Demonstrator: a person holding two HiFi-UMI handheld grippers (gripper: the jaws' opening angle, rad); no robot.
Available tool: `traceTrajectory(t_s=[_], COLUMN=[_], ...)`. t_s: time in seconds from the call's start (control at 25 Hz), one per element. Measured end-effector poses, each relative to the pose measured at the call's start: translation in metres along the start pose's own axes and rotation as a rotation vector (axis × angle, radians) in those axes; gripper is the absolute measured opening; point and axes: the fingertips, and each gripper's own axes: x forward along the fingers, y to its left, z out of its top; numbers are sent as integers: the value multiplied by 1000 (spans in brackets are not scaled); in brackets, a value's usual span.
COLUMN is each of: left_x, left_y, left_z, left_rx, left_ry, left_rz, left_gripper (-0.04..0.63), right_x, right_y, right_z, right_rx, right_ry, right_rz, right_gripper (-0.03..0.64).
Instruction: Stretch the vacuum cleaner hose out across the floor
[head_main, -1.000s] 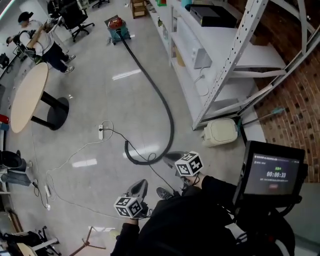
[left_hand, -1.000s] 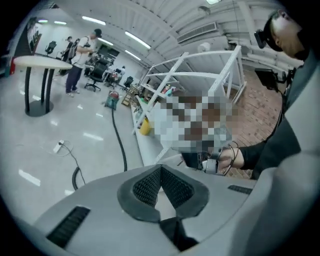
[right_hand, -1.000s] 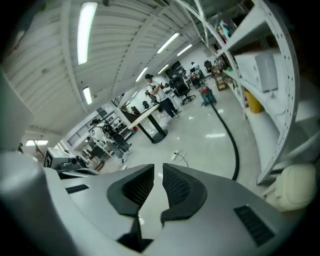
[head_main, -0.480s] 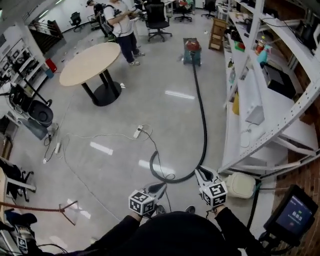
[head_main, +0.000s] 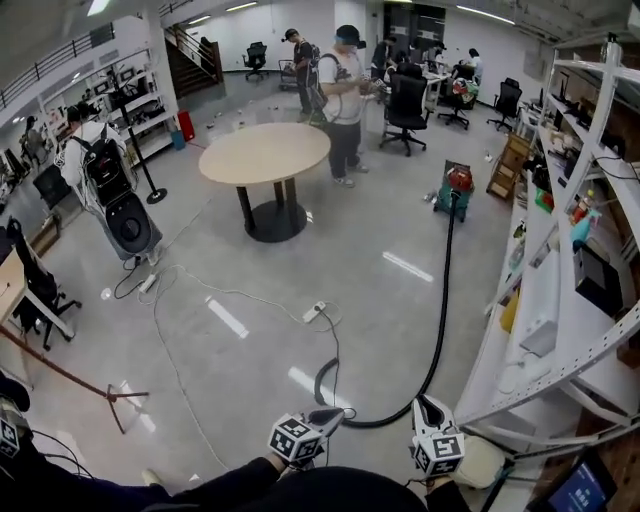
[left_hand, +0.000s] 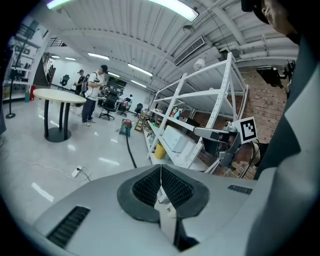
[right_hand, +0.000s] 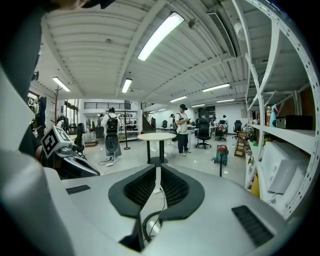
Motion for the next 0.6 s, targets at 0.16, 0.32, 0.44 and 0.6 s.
traceTrajectory(t_s=[0.16, 0.32, 0.44, 0.6], left_x=[-5, -5, -9, -14], left_y=[7, 10, 7, 7], left_z=[-1, -5, -6, -8], left_rx=[-11, -25, -40, -48], left_ry=[-19, -20, -23, -20], left_rz=[22, 31, 22, 13], left_gripper=[20, 20, 20, 20], right_x=[0, -1, -1, -1], right_y=[4, 9, 14, 22], right_z=[-1, -7, -15, -15], right_rx=[-9, 1, -17, -20], right_ry=[-6, 7, 17, 22], right_rz=[3, 8, 9, 8], right_gripper=[37, 34, 34, 32])
